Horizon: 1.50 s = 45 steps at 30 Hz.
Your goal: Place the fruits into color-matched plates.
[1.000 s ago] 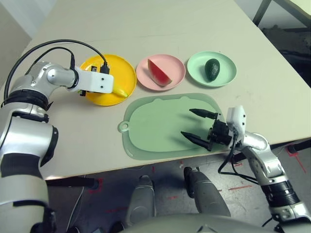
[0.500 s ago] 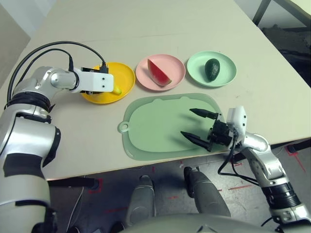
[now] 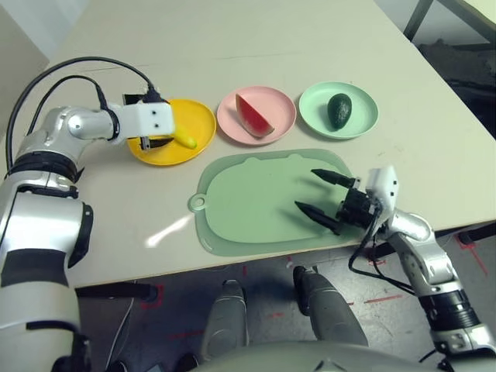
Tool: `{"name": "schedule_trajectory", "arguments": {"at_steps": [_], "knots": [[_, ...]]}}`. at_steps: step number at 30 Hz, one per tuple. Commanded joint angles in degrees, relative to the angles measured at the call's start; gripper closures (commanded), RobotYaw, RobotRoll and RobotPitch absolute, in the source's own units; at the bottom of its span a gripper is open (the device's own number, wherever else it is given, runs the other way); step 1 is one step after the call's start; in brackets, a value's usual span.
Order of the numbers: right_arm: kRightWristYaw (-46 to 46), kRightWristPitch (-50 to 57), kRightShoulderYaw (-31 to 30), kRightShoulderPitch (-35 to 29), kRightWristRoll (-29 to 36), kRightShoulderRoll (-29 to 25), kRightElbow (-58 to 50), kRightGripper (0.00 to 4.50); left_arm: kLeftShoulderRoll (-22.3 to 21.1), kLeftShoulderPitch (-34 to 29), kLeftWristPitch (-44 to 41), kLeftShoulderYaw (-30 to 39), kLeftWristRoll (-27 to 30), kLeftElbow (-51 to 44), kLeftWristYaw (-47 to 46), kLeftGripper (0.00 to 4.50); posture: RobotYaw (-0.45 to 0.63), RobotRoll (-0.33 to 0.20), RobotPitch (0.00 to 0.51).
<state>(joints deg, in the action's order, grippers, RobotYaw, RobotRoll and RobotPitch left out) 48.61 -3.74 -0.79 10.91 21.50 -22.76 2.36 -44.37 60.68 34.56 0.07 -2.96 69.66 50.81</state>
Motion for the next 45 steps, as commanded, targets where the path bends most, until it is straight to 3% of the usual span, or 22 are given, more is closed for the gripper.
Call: {"name": "schedule_trajectory", "arguments": {"at_steps": [1,7,10,12,17,23,31,37,45], "knots": [[-3.50,-2.22,4.80,2.48,-0.70,-0.55,5.11,0.00,3.05,-7.28,-15.49,9.82,15.52,-15.30,3.12,0.02,-0.08,0.000,0.228],[-8.32,-4.62,11.53,7.97,-0.87,-2.39,13.07,0.00,8.24,-30.88,-36.63,15.82,25.22,-54.90,-8.76,0.02,-0.06,0.000,0.234],[-9.26,-6.58,13.87,8.83,-1.31,-4.03,16.64,0.00,11.42,-42.25,-43.11,19.82,28.23,-68.00,-15.81,0.02,-0.05,0.000,0.241],[-9.70,-7.47,15.03,8.60,-1.37,-4.69,18.34,0.00,13.19,-48.57,-45.18,22.00,29.01,-73.35,-19.12,0.02,-0.04,0.000,0.247],[-9.10,-10.16,16.71,6.62,-1.52,-5.25,21.67,0.00,23.28,-59.98,-48.59,32.14,36.57,-81.28,-31.29,0.02,-0.03,0.000,0.245],[-8.01,-12.57,20.63,2.71,0.57,-6.25,25.08,0.00,24.18,-72.51,-44.13,33.24,31.41,-80.71,-30.30,0.02,0.01,0.000,0.247],[-7.85,-15.37,23.78,2.44,3.39,-4.48,27.09,0.00,21.73,-73.11,-41.50,32.85,29.69,-75.96,-27.90,0.02,-0.01,0.000,0.242],[-6.01,-15.87,23.77,1.39,4.68,-2.79,25.38,0.00,17.85,-71.83,-39.60,32.20,27.44,-71.55,-25.27,0.02,-0.04,0.000,0.238],[-6.18,-16.75,22.66,0.42,3.89,-0.79,22.48,0.00,16.03,-71.48,-38.12,33.23,27.00,-68.33,-24.28,0.02,-0.04,0.000,0.239]]}}
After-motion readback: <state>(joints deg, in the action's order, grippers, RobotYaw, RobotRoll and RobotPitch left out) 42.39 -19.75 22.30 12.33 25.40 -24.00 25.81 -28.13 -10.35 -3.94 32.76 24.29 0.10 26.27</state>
